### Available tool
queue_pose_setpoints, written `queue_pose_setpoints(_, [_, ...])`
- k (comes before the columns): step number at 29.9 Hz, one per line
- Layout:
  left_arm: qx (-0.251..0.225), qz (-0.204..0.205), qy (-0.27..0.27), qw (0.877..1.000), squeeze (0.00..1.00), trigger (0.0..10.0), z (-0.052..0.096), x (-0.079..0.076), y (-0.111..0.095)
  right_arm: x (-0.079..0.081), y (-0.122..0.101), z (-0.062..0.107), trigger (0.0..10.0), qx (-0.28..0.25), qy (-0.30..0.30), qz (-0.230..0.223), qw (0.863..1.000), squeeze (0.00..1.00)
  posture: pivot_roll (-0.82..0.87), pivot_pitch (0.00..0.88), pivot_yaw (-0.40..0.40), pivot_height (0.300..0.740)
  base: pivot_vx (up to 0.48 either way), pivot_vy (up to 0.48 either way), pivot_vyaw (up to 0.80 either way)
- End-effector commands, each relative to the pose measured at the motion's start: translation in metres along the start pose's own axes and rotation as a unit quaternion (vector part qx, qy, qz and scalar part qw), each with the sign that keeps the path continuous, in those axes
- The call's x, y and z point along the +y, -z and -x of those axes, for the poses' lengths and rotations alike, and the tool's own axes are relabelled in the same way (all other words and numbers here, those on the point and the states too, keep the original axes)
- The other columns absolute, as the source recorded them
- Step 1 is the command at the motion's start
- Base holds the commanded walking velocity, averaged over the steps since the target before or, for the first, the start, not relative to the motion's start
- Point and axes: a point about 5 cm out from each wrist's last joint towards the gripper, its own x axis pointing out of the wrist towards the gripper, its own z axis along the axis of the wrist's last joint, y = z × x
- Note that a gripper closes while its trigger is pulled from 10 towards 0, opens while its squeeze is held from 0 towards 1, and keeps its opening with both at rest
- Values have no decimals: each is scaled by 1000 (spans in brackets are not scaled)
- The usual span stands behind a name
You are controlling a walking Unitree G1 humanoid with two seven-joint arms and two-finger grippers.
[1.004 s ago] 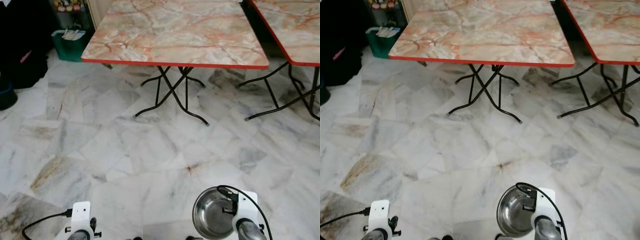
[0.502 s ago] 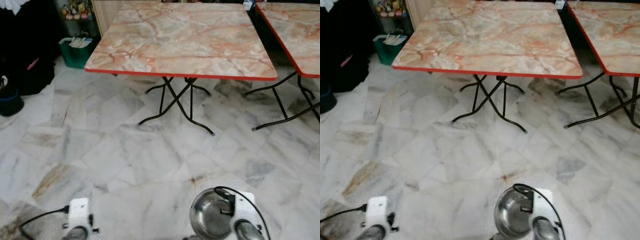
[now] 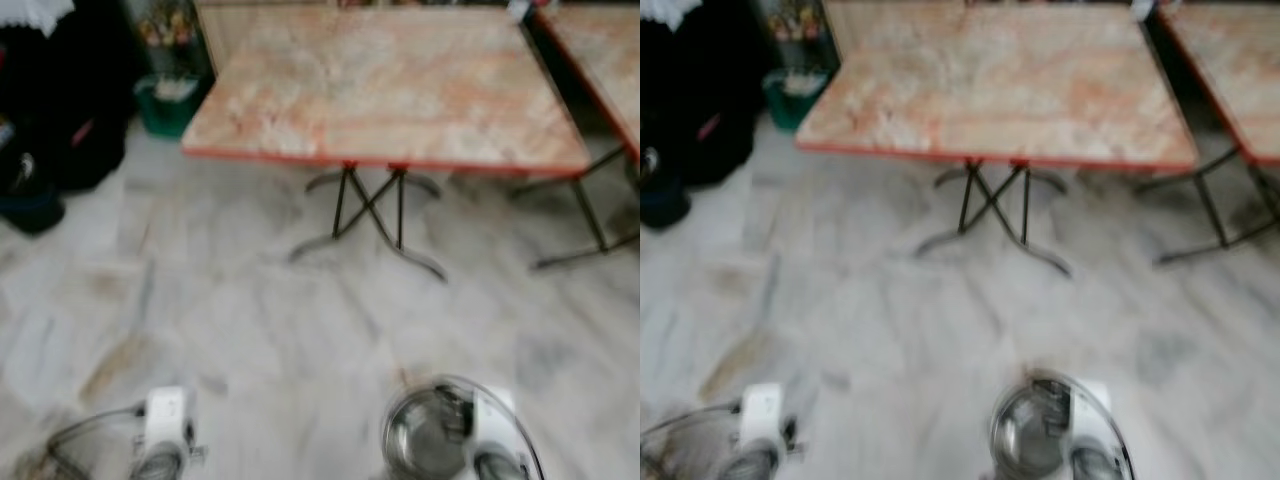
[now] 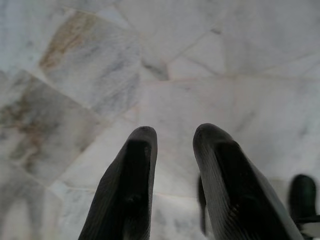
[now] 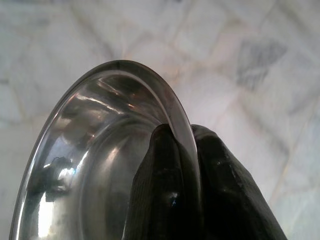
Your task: Setting the table
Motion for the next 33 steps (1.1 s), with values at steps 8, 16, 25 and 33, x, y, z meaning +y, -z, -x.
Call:
queue_pose_setpoints(8, [15,-1,-22,1000,0,10000,3,15,9,6,-16,-2,10000,-45,-3,-6,999,0,-41,147,33,740,337,0,0])
queue_pose_setpoints(16, [14,0,-16,1000,0,10000,3,11,10,1,-34,-5,10000,-86,13,-15,996,0,-36,156,29,740,355,0,0])
queue_pose_setpoints(25, [18,1,-16,1000,0,10000,4,11,13,4,-38,-5,10000,-95,11,-15,995,0,-38,161,30,740,336,0,0])
queue_pose_setpoints(33, [19,-1,-15,1000,0,10000,5,12,14,8,-38,-5,10000,-98,7,-13,995,0,-38,150,34,740,337,0,0])
